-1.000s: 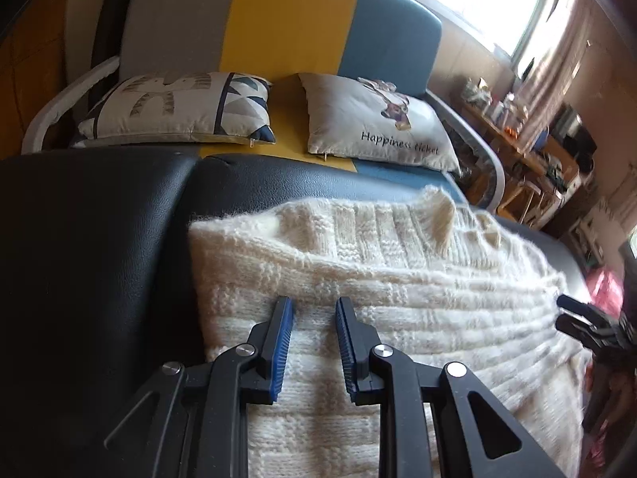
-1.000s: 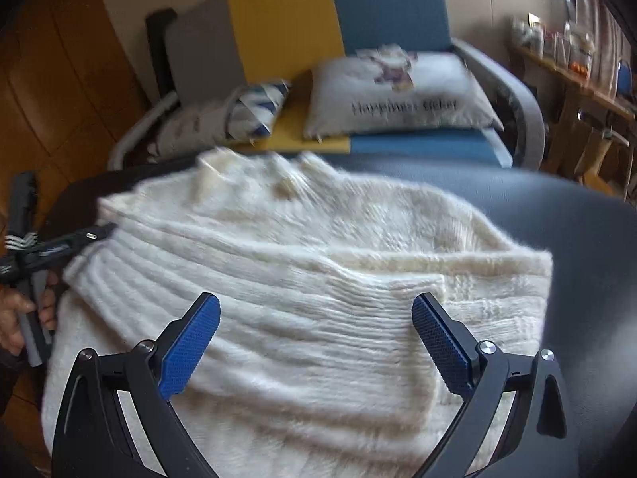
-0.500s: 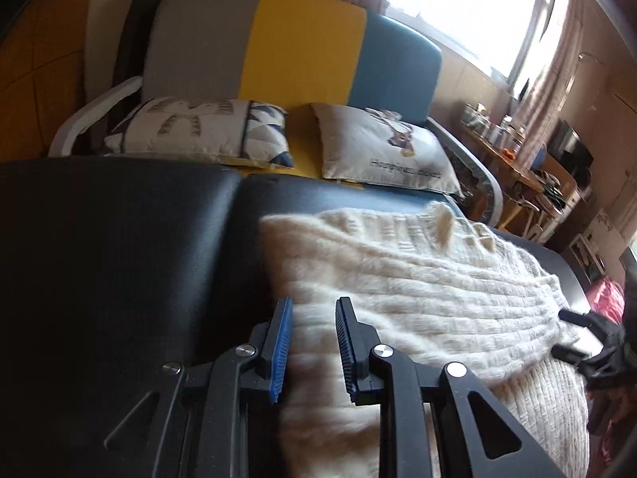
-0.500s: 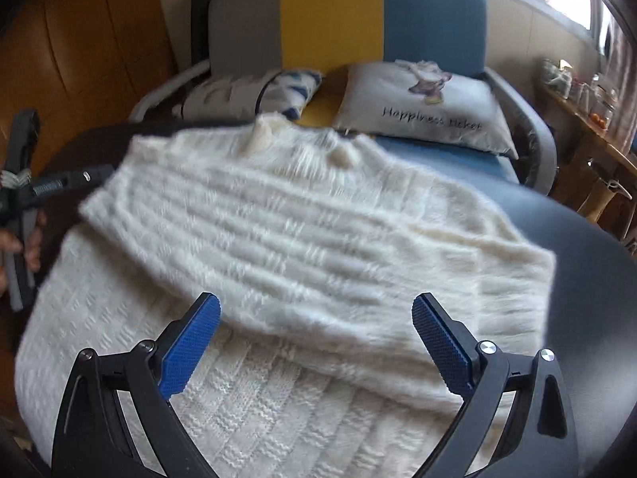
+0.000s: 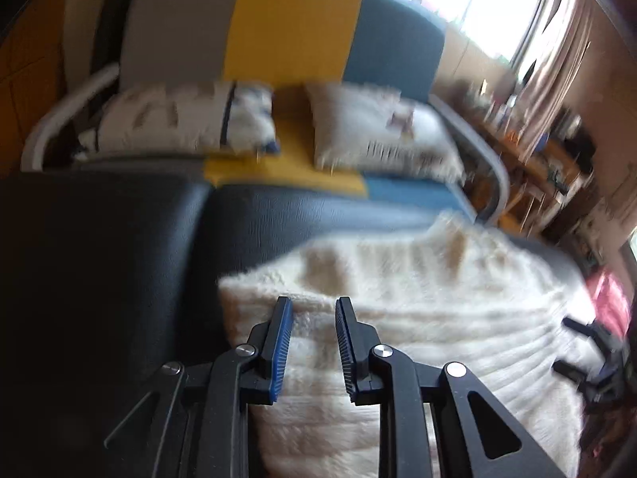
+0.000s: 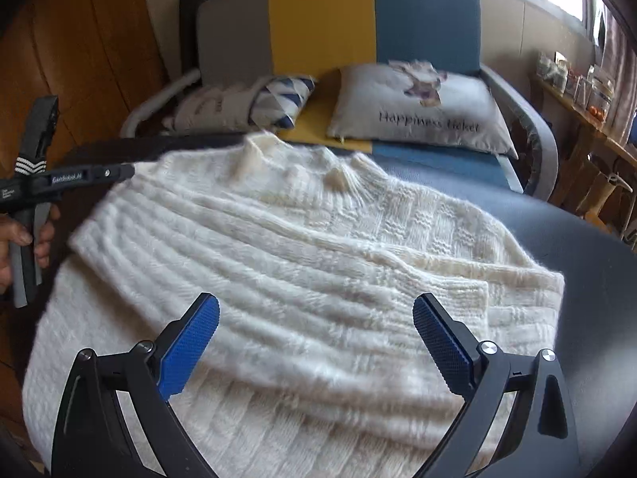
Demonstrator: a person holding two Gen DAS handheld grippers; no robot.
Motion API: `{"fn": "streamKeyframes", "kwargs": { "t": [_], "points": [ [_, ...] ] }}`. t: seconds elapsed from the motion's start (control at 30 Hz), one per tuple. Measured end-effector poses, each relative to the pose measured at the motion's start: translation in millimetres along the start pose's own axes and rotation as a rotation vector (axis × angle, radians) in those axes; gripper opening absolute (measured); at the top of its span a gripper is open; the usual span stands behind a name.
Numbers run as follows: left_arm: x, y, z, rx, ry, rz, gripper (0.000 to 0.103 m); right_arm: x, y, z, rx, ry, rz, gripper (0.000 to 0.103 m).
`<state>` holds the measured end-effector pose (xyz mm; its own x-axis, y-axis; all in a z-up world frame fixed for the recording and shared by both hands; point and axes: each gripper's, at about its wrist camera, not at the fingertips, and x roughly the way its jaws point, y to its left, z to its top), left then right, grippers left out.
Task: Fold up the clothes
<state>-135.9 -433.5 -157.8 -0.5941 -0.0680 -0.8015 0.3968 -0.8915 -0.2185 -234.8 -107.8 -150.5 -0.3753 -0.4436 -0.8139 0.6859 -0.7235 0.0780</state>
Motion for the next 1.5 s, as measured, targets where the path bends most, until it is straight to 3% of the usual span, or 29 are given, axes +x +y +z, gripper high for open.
{"fn": "streamKeyframes", "kwargs": {
  "t": [0.1, 0.2, 0.37, 0.43, 0.5, 0.57, 0.63, 0.8, 0.9, 0.97, 1.03, 1.1, 1.23, 1.3, 1.33, 1.4, 1.5],
  "points": [
    [-1, -1, -2, -0.003, -0.015, 0.005, 0.022, 19, -8, 5, 0.021, 0.052, -0.037, 0.102],
    [-20, -3, -8, -0.030, -0.042, -0.013, 0.022, 12, -6, 5, 0.012, 0.041, -0.041, 0.102],
    [-60, -17, -37, 0.040, -0.113, -0.059, 0.022, -27, 7, -5, 0.002, -0.059, 0.063, 0.102],
    [-56, -23, -53, 0.075, -0.067, -0.005, 0.022, -26, 11, -11, -0.017, -0.040, 0.058, 0.102],
    [-45, -22, -66, 0.086, -0.012, 0.023, 0.022, -10, 9, -17, -0.015, 0.032, -0.001, 0.102],
    [-51, -20, -73, 0.079, -0.043, 0.031, 0.022, -2, 5, -22, 0.002, 0.055, -0.040, 0.102],
    [-63, -16, -77, 0.023, -0.059, -0.020, 0.022, -11, 2, -22, 0.042, 0.039, -0.035, 0.102],
    [-87, -8, -101, -0.076, -0.080, -0.107, 0.022, -67, -15, -37, 0.209, -0.121, 0.218, 0.102],
    [-91, -11, -121, -0.101, -0.067, -0.132, 0.022, -76, -32, -54, 0.362, -0.170, 0.397, 0.100],
    [-89, -13, -131, -0.105, -0.049, -0.141, 0.022, -73, -45, -65, 0.488, -0.181, 0.431, 0.089],
    [-87, -16, -138, -0.094, -0.035, -0.138, 0.022, -60, -58, -73, 0.593, -0.159, 0.448, 0.084],
    [-86, -19, -141, -0.086, -0.027, -0.132, 0.022, -51, -67, -78, 0.660, -0.164, 0.451, 0.071],
    [-85, -18, -141, -0.093, -0.022, -0.139, 0.022, -37, -77, -84, 0.743, -0.162, 0.446, 0.070],
    [-85, -17, -140, -0.101, -0.019, -0.143, 0.023, -36, -79, -82, 0.755, -0.193, 0.438, 0.064],
    [-84, -16, -140, -0.106, -0.017, -0.145, 0.023, -34, -78, -80, 0.745, -0.186, 0.411, 0.058],
    [-85, -16, -140, -0.107, -0.018, -0.143, 0.023, -29, -73, -74, 0.716, -0.145, 0.308, 0.015],
    [-85, -15, -139, -0.106, -0.017, -0.144, 0.023, -29, -68, -69, 0.699, -0.142, 0.226, 0.009]
  ]
}}
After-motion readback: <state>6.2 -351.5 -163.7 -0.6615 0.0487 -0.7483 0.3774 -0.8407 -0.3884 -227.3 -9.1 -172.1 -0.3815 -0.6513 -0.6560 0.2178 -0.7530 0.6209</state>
